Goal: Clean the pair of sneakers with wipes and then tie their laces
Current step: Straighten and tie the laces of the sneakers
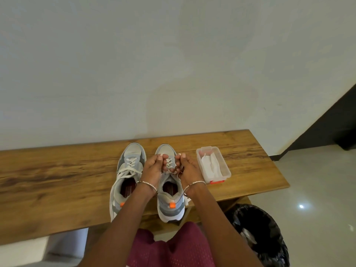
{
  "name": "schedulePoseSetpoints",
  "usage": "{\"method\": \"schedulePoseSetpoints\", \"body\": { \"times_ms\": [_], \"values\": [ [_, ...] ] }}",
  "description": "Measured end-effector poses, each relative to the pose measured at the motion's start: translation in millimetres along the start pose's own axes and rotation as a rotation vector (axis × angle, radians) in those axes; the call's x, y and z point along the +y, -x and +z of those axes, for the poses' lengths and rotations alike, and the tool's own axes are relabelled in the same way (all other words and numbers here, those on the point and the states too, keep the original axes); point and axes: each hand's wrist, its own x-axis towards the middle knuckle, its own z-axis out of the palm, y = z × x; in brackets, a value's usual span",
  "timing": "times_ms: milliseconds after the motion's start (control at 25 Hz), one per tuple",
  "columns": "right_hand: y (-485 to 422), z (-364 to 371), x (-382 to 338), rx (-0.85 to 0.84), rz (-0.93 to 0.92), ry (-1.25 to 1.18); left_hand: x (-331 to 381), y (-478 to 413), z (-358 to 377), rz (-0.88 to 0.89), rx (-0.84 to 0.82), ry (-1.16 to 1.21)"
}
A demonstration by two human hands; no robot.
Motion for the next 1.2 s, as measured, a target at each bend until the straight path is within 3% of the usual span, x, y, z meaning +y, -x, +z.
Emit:
{"method": "schedulePoseSetpoints", "body": {
  "times_ms": [400,560,680,760,920,1200],
  "values": [
    [-12,2,18,0.058,-0.134,0.286,-19,-16,-16,0.119,-0.103,-0.235],
    [-12,-4,19,-0.006,-0.145,0.317,-14,-17,-24,0.086,-0.152,-0.276],
    [-13,-8,20,-0.086,-0.145,0.284,-4,-14,-24,0.074,-0.076,-0.357],
    [-14,-10,21,-0.048,-0.128,0.239,1,-10,-19,0.080,-0.039,-0.401],
    [-16,-14,19,0.040,-0.075,0.232,3,-7,-19,0.050,-0.137,-0.278],
    [-22,-23,24,-0.114,-0.072,0.223,8,-16,-19,-0.136,-0.138,-0.188]
  ]
}}
